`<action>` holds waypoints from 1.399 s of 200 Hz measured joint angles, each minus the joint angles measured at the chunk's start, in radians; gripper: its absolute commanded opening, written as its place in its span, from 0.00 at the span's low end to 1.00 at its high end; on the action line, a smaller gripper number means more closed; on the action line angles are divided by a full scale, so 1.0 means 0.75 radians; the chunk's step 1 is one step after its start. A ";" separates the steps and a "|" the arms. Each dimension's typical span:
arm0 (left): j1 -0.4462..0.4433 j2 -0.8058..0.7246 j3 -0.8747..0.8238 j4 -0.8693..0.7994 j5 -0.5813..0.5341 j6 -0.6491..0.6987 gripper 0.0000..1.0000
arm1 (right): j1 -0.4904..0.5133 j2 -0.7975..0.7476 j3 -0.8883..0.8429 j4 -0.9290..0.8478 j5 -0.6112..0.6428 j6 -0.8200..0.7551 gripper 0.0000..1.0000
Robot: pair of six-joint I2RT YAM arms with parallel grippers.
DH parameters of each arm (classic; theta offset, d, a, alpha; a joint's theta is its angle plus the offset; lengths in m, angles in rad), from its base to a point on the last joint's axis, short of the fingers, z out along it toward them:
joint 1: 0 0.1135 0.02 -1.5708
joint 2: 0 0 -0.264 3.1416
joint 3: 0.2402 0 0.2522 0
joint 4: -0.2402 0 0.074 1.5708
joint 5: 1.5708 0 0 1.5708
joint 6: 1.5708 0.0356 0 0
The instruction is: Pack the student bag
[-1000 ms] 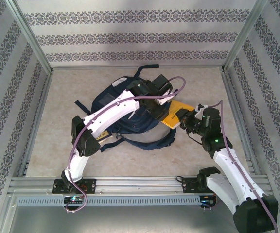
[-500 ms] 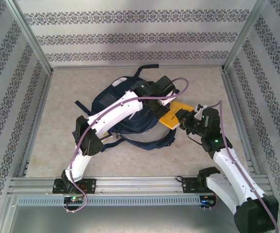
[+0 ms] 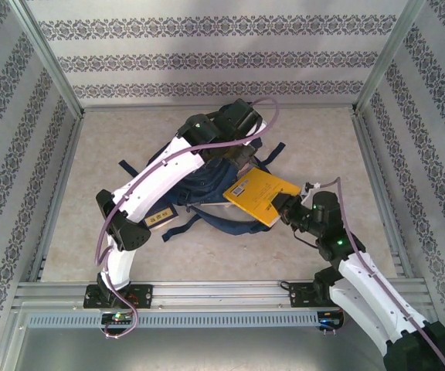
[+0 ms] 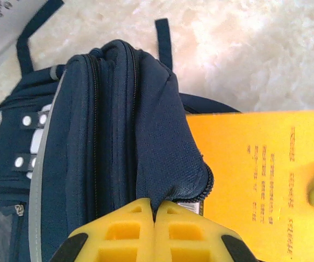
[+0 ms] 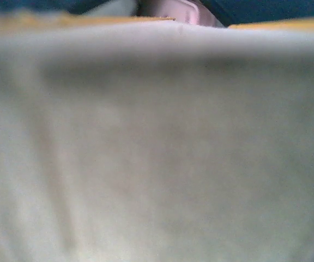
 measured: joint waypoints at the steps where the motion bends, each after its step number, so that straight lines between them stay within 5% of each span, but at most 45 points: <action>1: 0.002 0.000 0.002 0.000 -0.001 0.000 0.00 | 0.003 0.001 -0.002 0.002 0.003 0.001 0.00; 74: 0.005 0.000 0.046 -0.021 0.025 -0.013 0.00 | 0.240 0.370 0.032 0.399 0.232 -0.007 0.00; 129: 0.013 0.019 0.069 -0.026 0.090 -0.050 0.00 | 0.321 0.999 0.286 0.835 0.302 0.019 0.00; 139: 0.016 0.022 0.074 -0.026 0.105 -0.057 0.00 | 0.338 1.134 0.372 0.910 0.302 0.032 0.11; 158: 0.032 0.033 0.094 -0.023 0.136 -0.072 0.00 | 0.369 1.388 0.558 1.019 0.293 0.061 0.49; 185: 0.092 0.038 0.102 -0.019 0.176 -0.101 0.00 | 0.384 1.633 0.758 1.113 0.285 0.074 0.70; 226: 0.212 0.069 0.112 0.016 0.296 -0.155 0.00 | 0.368 1.624 0.744 1.065 0.261 -0.002 0.82; 280: 0.247 0.102 0.112 0.051 0.417 -0.200 0.00 | 0.329 1.158 0.574 0.676 0.289 -0.246 0.90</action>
